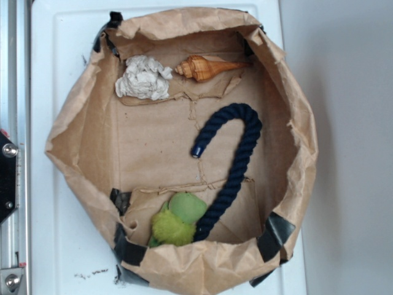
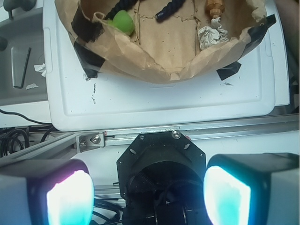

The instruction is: Grab the white paper.

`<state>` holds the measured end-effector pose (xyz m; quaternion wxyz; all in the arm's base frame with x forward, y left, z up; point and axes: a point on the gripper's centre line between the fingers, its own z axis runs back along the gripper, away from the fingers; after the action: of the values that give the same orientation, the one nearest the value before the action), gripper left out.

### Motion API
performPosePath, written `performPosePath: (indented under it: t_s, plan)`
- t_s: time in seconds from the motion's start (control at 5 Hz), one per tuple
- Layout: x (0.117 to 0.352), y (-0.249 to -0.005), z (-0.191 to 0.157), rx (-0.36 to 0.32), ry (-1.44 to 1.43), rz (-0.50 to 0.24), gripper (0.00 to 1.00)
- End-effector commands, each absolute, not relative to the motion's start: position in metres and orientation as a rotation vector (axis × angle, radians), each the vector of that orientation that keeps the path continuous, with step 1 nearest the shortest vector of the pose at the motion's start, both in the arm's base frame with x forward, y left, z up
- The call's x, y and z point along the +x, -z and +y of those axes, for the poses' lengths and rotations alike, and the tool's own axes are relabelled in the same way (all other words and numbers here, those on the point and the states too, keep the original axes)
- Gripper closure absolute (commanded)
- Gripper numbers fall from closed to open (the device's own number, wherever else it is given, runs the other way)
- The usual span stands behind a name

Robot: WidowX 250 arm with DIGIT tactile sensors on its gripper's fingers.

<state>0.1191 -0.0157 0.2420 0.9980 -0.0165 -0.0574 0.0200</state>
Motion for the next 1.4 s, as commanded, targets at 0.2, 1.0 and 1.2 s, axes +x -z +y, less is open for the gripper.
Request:
performPosePath:
  t_s: [0.2,1.0,1.2]
  plan:
    - [0.169,-0.223,0.002,-0.013,-0.07,-0.158,0.0]
    - [0.283,-0.177,0.082,0.029,0.06,-0.23,0.0]
    - [0.285,-0.175,0.073,0.058,0.169,-0.228,0.0]
